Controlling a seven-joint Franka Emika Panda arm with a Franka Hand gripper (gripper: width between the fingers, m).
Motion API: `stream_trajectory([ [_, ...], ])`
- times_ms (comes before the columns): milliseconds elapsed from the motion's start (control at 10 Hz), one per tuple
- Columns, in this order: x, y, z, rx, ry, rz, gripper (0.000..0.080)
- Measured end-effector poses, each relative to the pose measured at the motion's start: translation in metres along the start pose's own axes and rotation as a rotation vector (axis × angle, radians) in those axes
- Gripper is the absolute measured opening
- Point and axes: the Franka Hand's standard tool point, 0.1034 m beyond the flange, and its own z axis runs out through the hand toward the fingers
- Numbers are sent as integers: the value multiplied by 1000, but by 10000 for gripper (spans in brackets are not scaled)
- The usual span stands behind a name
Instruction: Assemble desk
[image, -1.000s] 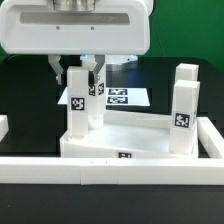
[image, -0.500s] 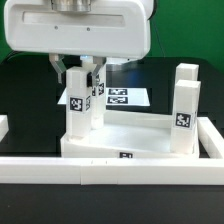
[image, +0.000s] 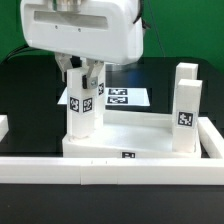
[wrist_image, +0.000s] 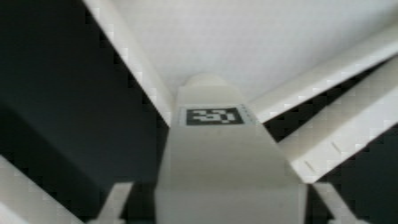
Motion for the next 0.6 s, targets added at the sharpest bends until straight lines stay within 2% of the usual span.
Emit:
stream_trajectory([
  [600, -4, -5, 2, 59, -42, 616, 288],
])
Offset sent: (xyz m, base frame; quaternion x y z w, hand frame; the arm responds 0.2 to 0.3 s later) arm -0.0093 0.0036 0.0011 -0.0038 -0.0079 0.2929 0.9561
